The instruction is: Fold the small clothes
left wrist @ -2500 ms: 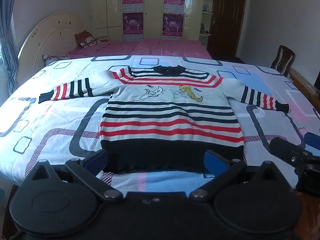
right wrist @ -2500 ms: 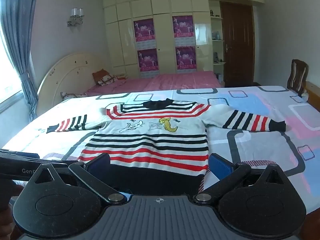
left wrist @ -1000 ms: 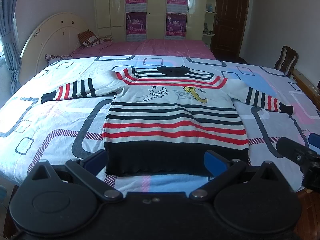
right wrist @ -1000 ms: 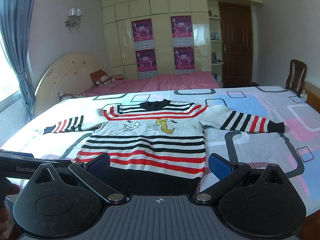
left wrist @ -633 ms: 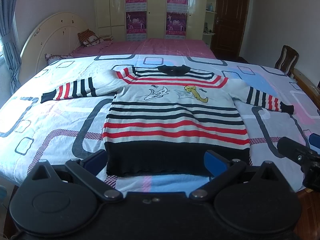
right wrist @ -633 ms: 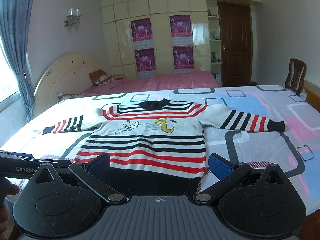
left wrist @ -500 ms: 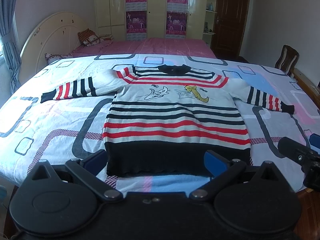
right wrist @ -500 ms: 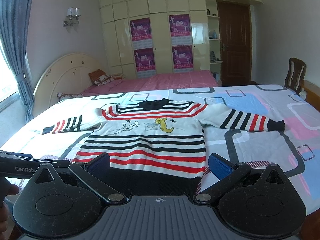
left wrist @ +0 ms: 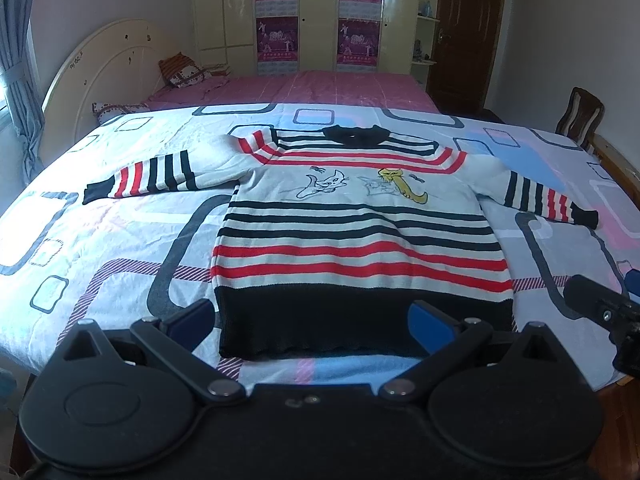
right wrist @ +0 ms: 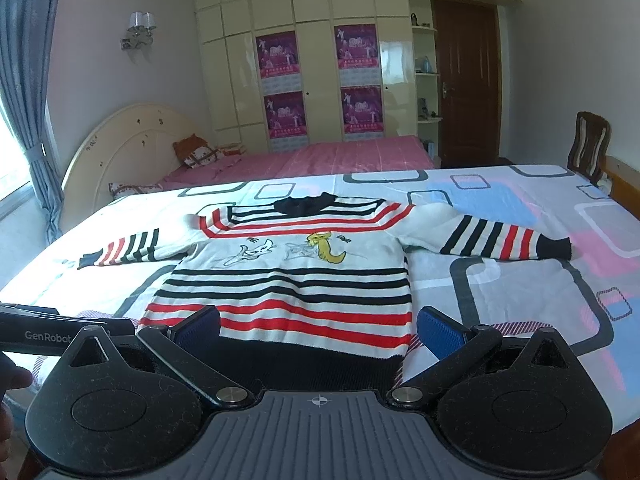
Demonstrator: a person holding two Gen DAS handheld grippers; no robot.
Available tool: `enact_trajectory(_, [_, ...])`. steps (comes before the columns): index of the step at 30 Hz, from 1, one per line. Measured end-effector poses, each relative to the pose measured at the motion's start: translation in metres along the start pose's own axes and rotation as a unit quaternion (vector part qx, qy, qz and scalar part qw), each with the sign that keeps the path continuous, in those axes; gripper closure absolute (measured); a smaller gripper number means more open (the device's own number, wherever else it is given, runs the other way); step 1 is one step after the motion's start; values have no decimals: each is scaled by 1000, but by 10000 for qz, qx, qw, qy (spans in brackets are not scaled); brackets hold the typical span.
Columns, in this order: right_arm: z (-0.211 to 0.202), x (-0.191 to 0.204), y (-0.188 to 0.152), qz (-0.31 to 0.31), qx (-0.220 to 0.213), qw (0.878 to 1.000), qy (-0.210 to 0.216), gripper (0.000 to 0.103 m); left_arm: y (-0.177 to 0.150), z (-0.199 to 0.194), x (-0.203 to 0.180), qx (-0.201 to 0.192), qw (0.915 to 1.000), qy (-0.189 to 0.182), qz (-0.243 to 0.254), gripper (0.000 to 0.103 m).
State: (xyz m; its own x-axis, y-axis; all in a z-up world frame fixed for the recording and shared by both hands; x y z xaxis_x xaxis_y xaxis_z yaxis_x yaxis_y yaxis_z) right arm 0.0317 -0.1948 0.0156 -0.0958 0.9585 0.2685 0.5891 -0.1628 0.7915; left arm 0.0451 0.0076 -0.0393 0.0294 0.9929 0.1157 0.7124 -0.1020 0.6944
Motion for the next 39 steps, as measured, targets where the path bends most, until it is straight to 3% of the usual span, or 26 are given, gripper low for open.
enact_trajectory(19, [43,-8,13,182,80,9996,-186,0,28,37,10,113,9999,58,46,0])
enact_trajectory(39, [123,-1,45,441,80,9966,-694,0,87,120,37,206,9991,-224,290,0])
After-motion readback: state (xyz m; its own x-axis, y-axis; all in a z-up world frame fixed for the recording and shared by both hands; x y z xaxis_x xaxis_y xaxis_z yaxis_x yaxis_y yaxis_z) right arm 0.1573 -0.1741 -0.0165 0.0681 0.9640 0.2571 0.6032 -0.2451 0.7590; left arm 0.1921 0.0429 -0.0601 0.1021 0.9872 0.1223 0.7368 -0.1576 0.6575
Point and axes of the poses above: each gripper's, at about its wrist camera, not at the fingertips, and z roughly the way its jaws point, x to its left, y to its top, the point moved 4 cm from there along z, roughly the way its jaws point, and after that the axes turned 9 degrees about z, right-handed, at the moved point
